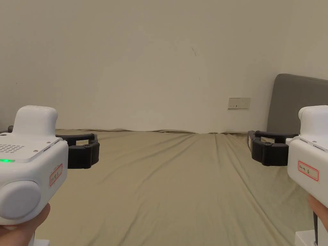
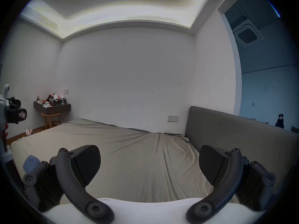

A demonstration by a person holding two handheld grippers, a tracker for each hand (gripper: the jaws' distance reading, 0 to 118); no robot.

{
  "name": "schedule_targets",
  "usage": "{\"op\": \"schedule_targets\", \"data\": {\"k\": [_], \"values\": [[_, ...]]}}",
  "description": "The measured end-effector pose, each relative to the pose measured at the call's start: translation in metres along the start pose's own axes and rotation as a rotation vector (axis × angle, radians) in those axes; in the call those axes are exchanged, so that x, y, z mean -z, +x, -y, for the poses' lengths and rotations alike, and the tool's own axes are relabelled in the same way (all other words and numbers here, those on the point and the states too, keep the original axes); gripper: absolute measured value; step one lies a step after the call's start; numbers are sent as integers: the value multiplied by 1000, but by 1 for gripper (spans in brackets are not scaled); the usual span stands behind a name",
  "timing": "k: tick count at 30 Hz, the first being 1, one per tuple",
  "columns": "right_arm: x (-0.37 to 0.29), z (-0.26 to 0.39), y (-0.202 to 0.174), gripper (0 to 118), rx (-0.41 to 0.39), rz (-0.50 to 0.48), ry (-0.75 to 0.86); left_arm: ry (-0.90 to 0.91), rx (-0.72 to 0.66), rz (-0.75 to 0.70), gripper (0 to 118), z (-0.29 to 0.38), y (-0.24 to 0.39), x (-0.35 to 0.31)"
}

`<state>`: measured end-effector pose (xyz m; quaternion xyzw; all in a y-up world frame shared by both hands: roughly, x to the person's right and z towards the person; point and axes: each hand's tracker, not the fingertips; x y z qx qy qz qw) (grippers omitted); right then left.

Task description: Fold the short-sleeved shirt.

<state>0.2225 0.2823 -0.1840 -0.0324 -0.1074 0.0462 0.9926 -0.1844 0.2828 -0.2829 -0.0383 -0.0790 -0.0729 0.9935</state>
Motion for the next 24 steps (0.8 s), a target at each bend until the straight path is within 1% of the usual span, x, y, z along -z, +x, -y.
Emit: {"op": "schedule_targets", "data": {"k": [3,6,16,19,22,24], "values": [[2,2,-3,118,-23,27,1,2,5,-8,118,0,0,-2],[3,2,-4,118,-36,39,-5,1,-38,8,118,-2,-6,-2],[5,4,-3,118,-22,46,-7,0,-48,7,118,-3,-7,-3],[5,4,-4,118,-31,72,-13,42,-99,10,118,-1,-9,-4],[6,5,-4,118,-30,68,-24,43,-146,28,118,-2,-14,-5],[6,5,-3,118,-29,65,-23,42,-152,27,118,-3,-15,-5]]}}
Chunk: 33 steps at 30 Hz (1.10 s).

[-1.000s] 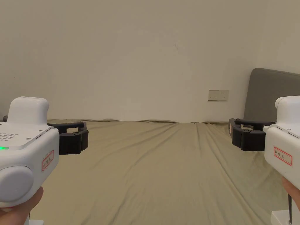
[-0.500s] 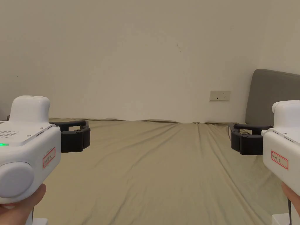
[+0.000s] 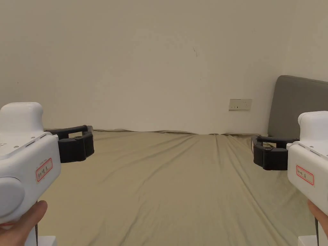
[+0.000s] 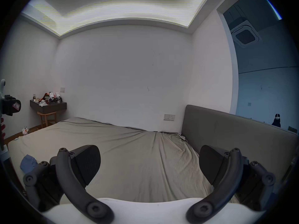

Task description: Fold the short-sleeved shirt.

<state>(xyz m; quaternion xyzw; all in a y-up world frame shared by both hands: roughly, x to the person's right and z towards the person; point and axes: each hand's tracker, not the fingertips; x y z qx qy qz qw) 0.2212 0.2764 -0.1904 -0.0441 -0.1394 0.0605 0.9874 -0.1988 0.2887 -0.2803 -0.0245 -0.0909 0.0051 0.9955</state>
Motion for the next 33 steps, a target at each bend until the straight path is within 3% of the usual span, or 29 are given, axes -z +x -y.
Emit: {"op": "schedule_targets", "data": {"k": [8,14,20,27,31,33], "values": [[1,2,0,118,1,8,4,-23,11,-12,118,3,2,0],[-1,4,-6,118,-25,75,0,-52,10,-1,118,9,5,5],[1,3,0,118,94,-78,-30,-75,-1,10,118,13,7,9],[6,7,-1,118,86,-111,-28,-73,2,8,118,14,6,11],[6,4,-3,118,113,-89,-54,-96,0,12,118,15,5,15],[2,1,-8,118,110,-18,-92,-98,-1,22,118,17,6,16]]}}
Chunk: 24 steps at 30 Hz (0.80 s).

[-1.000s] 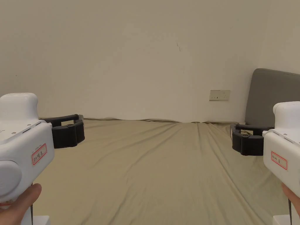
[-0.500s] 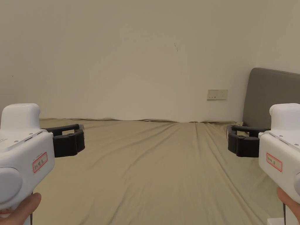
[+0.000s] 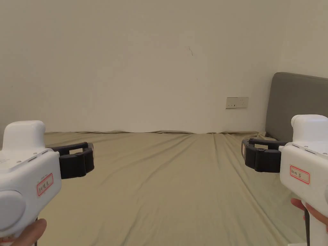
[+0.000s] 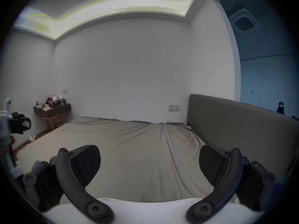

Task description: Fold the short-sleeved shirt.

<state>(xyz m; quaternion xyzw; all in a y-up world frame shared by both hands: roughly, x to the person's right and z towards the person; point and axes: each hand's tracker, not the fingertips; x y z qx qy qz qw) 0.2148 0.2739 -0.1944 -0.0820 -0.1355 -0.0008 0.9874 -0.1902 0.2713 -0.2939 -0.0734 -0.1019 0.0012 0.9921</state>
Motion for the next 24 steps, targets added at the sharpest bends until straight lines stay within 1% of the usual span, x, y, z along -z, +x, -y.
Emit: {"op": "schedule_targets", "data": {"k": [1,2,4,5,7,9,10,13,15,16,18,20,24], "values": [[-2,-1,-2,118,-20,31,-9,-2,3,7,118,1,0,1],[-4,-2,-3,118,-38,24,-1,-4,5,9,118,1,3,1],[-10,-2,0,118,-33,-23,22,-7,9,13,118,2,5,3],[-12,-2,2,118,-10,-56,24,-10,11,16,118,2,5,4],[-16,-4,8,118,75,-114,13,-20,12,29,118,2,6,7],[-20,-6,13,118,140,-173,-8,-21,15,45,118,2,7,8],[-22,-9,13,118,155,-167,-28,-21,18,47,118,2,9,7],[-29,-14,9,118,152,-109,-14,-17,20,53,118,1,11,7],[-31,-18,5,118,145,-36,-11,-22,18,56,118,1,12,8],[-31,-20,1,118,125,5,-19,-23,17,56,118,1,12,8],[-29,-20,-6,118,74,40,-34,-24,17,62,118,1,12,9],[-27,-14,-7,118,63,-24,-2,-29,20,69,118,2,12,11],[-20,-10,-9,118,68,-37,-2,-34,24,73,118,4,13,12]]}}
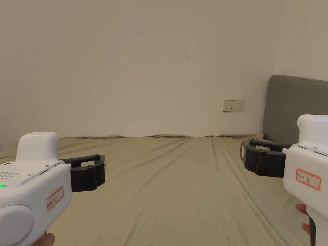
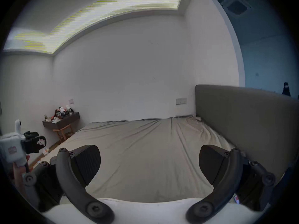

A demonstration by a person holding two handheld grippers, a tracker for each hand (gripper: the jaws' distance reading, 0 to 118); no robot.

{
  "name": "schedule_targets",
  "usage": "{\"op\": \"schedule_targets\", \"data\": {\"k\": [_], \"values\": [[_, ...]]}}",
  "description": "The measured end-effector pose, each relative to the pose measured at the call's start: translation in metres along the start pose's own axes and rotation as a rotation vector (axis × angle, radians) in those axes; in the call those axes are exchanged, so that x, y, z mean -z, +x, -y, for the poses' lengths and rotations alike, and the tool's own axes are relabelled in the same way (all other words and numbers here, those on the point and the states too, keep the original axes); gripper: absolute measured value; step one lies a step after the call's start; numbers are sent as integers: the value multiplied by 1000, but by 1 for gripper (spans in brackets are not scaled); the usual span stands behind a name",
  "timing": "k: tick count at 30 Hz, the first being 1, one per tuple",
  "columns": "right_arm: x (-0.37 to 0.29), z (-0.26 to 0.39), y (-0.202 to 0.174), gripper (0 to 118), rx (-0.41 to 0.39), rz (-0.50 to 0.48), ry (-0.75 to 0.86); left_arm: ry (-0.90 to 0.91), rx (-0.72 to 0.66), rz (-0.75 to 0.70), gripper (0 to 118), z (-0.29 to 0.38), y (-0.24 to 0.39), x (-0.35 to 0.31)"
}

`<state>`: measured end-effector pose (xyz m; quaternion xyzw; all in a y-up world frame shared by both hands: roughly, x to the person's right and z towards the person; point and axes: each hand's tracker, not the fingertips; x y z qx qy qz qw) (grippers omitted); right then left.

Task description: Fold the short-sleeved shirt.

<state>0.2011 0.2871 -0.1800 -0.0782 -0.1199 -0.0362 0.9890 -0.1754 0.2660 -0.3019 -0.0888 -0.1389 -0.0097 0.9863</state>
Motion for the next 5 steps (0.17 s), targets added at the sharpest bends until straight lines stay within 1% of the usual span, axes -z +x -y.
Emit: {"op": "schedule_targets", "data": {"k": [1,2,3,4,5], "values": [[2,1,2,118,3,-6,-4,-1,0,-2,118,0,0,1],[4,1,5,118,12,-38,1,0,1,-3,118,0,1,0],[6,0,7,118,28,-53,-7,3,2,-5,118,-1,1,0],[8,-2,8,118,70,-64,-43,7,1,-10,118,-1,0,0],[9,-1,10,118,70,-63,-42,13,-1,-14,118,-2,0,-1]]}}
